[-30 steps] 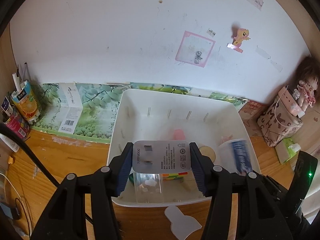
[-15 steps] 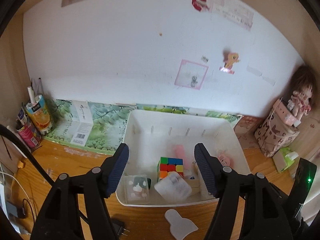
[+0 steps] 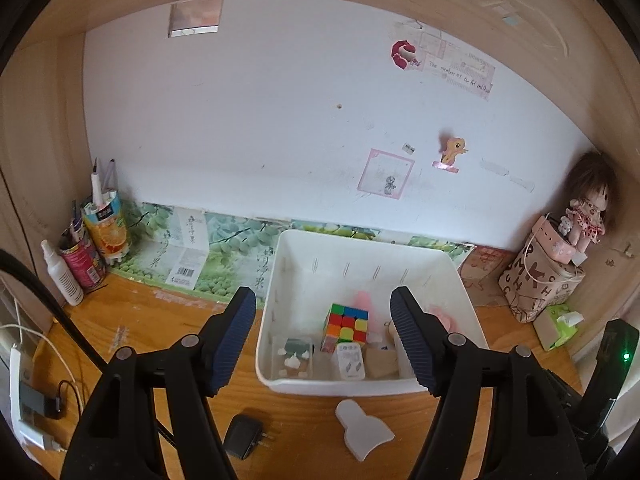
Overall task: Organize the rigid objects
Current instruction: 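Withdraw both tools toward the black charger and white scraper on the desk, then grasp the black charger with the left tool while the right tool grasps the white scraper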
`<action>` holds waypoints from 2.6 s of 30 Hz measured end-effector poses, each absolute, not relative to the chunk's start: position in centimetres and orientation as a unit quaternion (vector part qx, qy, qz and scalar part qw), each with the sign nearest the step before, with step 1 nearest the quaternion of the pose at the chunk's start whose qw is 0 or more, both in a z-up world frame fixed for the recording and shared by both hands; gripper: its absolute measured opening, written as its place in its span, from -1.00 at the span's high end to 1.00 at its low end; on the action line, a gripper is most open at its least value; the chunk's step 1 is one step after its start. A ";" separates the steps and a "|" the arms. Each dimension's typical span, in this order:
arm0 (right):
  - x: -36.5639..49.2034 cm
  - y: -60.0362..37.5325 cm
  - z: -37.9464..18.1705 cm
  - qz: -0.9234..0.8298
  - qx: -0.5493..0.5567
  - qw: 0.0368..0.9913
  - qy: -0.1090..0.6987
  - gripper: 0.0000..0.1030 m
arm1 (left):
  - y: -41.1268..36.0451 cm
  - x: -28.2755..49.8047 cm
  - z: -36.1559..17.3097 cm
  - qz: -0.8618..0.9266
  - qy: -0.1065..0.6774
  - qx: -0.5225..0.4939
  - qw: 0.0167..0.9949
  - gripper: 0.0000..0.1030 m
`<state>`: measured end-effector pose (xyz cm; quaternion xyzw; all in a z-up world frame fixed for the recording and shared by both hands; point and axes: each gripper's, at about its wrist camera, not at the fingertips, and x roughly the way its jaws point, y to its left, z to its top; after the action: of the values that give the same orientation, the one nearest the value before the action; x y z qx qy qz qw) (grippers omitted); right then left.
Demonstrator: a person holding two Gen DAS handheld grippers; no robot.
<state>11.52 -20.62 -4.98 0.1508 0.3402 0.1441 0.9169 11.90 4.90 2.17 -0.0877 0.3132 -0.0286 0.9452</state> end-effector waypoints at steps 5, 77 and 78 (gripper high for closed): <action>10.1 -20.3 -4.7 0.148 0.149 0.918 0.337 -0.58 | 5.7 10.3 1.2 -0.018 0.327 -0.085 0.941 -0.43; 13.6 -6.4 -17.6 0.144 -0.077 0.810 0.563 -0.34 | 7.9 16.4 -18.6 -0.042 0.655 0.010 0.754 -0.39; 13.6 -6.4 -17.6 0.147 -0.078 0.810 0.562 -0.28 | 7.9 16.3 -18.6 -0.040 0.655 0.013 0.755 -0.38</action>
<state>13.63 -6.36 -17.62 -0.0783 0.5616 0.1469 0.8105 16.34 7.89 -18.64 0.0130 0.6548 -0.0404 0.7546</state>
